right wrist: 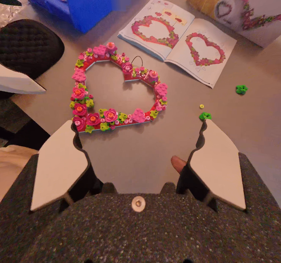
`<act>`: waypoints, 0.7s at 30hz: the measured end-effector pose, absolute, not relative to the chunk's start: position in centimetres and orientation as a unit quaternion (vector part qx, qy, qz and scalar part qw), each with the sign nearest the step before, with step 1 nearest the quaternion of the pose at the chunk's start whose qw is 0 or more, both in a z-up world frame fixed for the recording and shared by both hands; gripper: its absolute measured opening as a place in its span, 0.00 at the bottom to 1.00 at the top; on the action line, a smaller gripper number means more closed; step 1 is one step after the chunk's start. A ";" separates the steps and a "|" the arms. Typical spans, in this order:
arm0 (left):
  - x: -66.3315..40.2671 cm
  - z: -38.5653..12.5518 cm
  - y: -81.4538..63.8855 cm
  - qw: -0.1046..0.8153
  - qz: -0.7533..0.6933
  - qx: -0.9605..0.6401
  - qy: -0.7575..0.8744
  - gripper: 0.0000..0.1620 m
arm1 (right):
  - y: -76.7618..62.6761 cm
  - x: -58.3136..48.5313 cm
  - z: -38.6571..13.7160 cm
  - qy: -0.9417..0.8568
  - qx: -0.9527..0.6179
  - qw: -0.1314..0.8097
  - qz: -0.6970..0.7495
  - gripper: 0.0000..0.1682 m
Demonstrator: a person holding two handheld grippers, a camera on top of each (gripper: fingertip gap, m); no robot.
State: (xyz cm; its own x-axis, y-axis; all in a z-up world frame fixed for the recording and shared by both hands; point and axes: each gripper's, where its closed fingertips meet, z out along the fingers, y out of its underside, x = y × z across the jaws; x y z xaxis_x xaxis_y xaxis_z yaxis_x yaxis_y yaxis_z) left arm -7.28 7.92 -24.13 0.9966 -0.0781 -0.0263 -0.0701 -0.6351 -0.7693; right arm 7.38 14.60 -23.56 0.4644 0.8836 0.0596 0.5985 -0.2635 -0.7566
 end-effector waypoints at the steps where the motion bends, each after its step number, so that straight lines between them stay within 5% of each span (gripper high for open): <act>1: -6.6 -24.4 7.8 0.422 -0.013 -0.905 0.047 0.90 | 14.3 7.3 -23.9 -0.484 -0.771 0.365 0.193 0.87; 21: -1.4 -26.2 6.9 0.390 -0.045 -0.912 0.121 0.88 | 11.1 7.0 -25.4 -0.507 -0.764 0.341 0.209 0.86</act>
State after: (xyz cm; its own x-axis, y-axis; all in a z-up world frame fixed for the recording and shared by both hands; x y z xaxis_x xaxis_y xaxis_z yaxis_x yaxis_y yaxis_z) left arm -1.39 6.87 -26.17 0.9665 -0.2562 -0.0117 -0.1855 -0.6668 -0.7218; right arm 7.02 11.07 -25.42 0.3992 0.9165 0.0257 0.6310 -0.2543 -0.7329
